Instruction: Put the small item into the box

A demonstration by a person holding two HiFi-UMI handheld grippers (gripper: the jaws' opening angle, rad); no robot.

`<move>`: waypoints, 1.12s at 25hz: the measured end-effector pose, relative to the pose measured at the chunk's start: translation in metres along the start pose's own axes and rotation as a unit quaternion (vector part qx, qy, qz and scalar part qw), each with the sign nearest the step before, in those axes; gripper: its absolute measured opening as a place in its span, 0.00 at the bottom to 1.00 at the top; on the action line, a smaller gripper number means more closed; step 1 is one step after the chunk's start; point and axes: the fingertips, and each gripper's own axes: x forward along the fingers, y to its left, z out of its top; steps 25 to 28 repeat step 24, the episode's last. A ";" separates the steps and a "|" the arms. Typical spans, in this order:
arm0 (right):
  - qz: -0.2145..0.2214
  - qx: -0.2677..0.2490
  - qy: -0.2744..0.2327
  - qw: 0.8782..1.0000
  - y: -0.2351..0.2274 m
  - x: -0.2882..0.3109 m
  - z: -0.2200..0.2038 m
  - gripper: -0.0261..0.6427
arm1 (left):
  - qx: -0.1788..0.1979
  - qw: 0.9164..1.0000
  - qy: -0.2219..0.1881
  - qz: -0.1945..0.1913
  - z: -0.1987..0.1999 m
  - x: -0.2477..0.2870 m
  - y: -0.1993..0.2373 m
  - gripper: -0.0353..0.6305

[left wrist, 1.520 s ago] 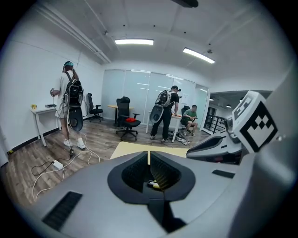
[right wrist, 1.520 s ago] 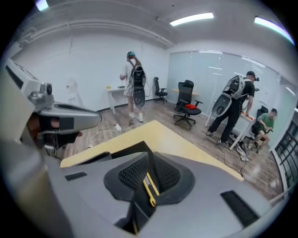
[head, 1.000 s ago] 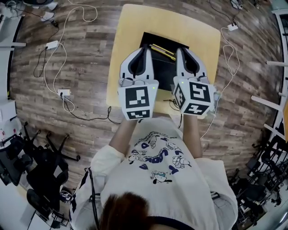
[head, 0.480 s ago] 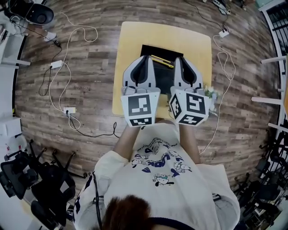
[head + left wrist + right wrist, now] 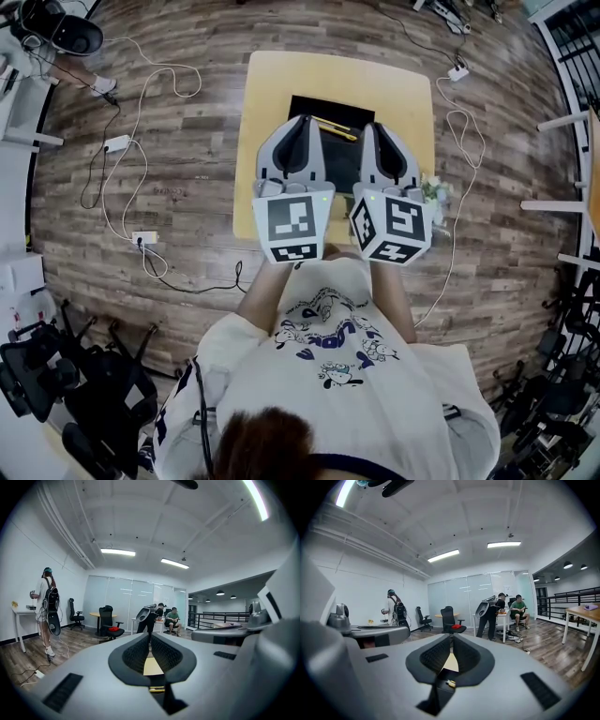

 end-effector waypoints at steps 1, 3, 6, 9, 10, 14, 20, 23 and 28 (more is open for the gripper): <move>-0.001 0.000 0.000 1.000 0.000 -0.001 0.000 0.10 | 0.000 1.000 -0.001 -0.001 0.001 -0.001 -0.001 0.10; -0.002 0.000 0.000 1.000 0.002 -0.003 0.000 0.10 | 0.000 1.000 -0.002 -0.002 0.002 -0.004 -0.001 0.10; -0.002 0.001 0.001 1.000 0.005 -0.007 0.000 0.10 | -0.001 1.000 -0.002 -0.004 0.004 -0.008 -0.001 0.10; -0.001 0.000 0.001 1.000 0.005 -0.009 0.000 0.10 | 0.001 1.000 -0.002 -0.008 0.004 -0.009 -0.005 0.10; -0.001 0.000 0.001 1.000 0.005 -0.010 0.000 0.10 | 0.002 1.000 -0.002 -0.009 0.004 -0.009 -0.007 0.10; -0.001 -0.001 0.004 1.000 0.005 -0.013 -0.002 0.10 | 0.002 1.000 -0.002 -0.014 0.004 -0.011 -0.010 0.10; -0.001 0.000 0.004 1.000 0.005 -0.014 -0.002 0.10 | 0.005 1.000 -0.002 -0.015 0.004 -0.013 -0.012 0.10; 0.000 0.000 0.004 1.000 0.005 -0.015 -0.002 0.10 | 0.006 1.000 -0.003 -0.015 0.005 -0.013 -0.014 0.10; 0.001 -0.001 0.004 1.000 0.005 -0.015 -0.001 0.10 | 0.007 1.000 -0.003 -0.015 0.005 -0.013 -0.014 0.10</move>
